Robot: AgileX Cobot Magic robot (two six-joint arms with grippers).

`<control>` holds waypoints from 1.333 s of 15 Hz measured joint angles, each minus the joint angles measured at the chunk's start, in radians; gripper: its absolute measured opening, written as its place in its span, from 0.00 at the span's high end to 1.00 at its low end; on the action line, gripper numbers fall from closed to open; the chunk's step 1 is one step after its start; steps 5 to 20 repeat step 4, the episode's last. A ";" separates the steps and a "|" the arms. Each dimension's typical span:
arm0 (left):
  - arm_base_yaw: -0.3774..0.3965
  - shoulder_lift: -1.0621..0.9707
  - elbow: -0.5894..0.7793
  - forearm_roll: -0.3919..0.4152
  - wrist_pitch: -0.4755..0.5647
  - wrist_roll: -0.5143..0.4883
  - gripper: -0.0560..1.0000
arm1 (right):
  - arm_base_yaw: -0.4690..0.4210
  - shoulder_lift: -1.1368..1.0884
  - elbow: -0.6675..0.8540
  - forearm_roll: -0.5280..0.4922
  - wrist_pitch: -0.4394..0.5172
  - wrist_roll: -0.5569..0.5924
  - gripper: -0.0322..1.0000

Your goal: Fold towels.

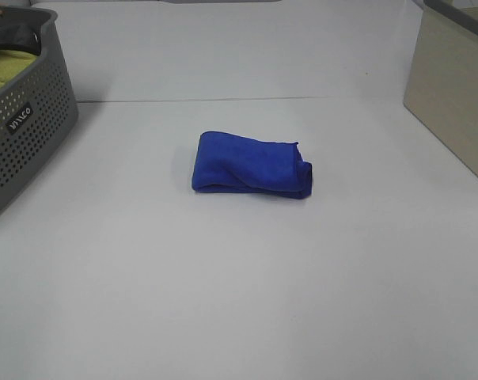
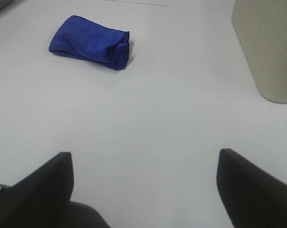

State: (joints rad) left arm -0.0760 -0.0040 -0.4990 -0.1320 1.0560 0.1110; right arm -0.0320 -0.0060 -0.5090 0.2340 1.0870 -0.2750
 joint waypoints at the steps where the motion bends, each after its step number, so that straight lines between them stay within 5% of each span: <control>1: 0.000 0.000 0.000 0.000 0.000 0.000 0.39 | 0.001 0.000 0.000 0.001 0.000 0.000 0.21; 20: 0.000 -0.001 0.000 0.000 0.000 0.000 0.39 | 0.001 0.000 0.000 0.008 0.000 0.000 0.21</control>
